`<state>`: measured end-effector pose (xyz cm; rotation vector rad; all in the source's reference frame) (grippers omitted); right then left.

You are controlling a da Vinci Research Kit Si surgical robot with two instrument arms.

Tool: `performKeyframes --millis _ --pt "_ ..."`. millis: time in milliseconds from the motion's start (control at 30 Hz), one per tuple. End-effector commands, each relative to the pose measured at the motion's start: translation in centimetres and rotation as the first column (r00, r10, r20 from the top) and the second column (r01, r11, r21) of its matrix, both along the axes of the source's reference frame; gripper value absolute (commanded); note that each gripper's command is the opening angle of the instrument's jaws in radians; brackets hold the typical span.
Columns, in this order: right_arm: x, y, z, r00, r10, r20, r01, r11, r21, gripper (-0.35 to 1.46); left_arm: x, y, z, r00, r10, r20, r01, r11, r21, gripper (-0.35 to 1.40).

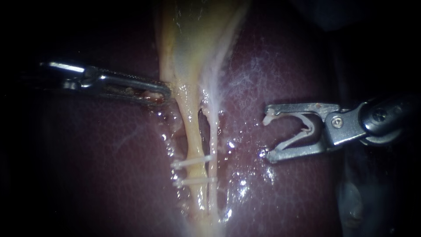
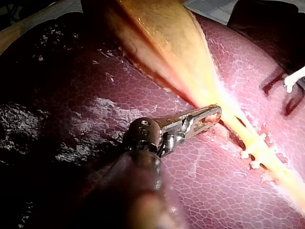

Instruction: Clipping third clip left tube

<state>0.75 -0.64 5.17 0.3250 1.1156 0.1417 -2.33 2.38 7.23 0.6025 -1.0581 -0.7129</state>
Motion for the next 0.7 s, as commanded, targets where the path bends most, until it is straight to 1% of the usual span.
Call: performKeyframes --millis 33,67,133,267,333,433,467,567,700 --pt "0.00 0.00 0.00 1.0000 -0.001 0.000 0.001 1.000 0.000 0.50 0.01 0.01 -0.02 1.0000 0.001 0.001 -0.001 1.000 0.001 -0.35" --pt "0.00 0.00 0.00 1.0000 -0.001 0.000 0.001 1.000 0.000 0.50 0.03 0.02 -0.03 1.0000 0.002 0.002 -0.002 1.000 0.002 -0.35" --pt "0.00 0.00 0.00 1.0000 -0.003 -0.002 0.003 1.000 0.001 0.50 0.10 0.08 -0.09 1.0000 0.007 0.007 -0.007 1.000 0.008 -0.35" --pt "0.00 0.00 0.00 1.0000 -0.003 -0.002 0.003 1.000 0.001 0.50 0.32 0.30 -0.31 0.9998 -0.016 -0.009 0.016 1.000 0.011 -0.35" --pt "0.00 0.00 0.00 1.0000 -0.005 -0.004 0.005 1.000 0.002 0.50 0.45 0.42 -0.43 0.9991 -0.041 -0.013 0.041 0.999 0.017 -0.35" --pt "0.00 0.00 0.00 1.0000 -0.005 -0.003 0.005 1.000 0.002 0.50 0.58 0.53 -0.55 0.9983 -0.056 -0.018 0.056 0.998 0.008 -0.35" --pt "0.00 0.00 0.00 0.9999 -0.009 -0.006 0.009 1.000 -0.001 0.50 0.61 0.54 -0.58 0.9981 -0.060 -0.017 0.060 0.998 0.010 -0.35" --pt "0.02 0.00 0.00 0.9999 -0.007 -0.007 0.007 1.000 0.012 0.50 0.61 0.53 -0.58 0.9980 -0.061 -0.019 0.061 0.998 0.004 -0.35" --pt "0.09 0.01 0.01 0.9998 0.018 -0.005 -0.017 0.994 0.108 0.50 0.58 0.49 -0.56 0.9978 -0.063 -0.021 0.063 0.998 0.001 -0.35"
